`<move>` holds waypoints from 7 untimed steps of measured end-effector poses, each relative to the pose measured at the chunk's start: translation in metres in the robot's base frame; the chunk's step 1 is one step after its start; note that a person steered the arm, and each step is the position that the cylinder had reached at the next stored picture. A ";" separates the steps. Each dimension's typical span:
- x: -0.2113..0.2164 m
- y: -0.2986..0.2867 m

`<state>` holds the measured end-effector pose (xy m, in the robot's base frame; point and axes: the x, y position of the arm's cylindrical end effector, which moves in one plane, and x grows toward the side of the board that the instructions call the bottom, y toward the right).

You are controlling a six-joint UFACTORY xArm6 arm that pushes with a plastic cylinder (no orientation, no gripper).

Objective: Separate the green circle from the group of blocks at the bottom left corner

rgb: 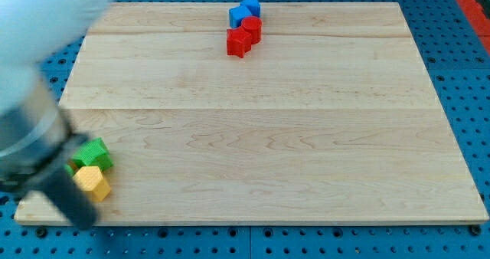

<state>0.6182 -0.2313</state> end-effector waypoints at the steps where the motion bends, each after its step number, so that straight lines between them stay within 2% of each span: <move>1: -0.001 -0.072; 3: -0.044 -0.023; 5: -0.059 0.027; 7: -0.094 0.133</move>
<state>0.5245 -0.0981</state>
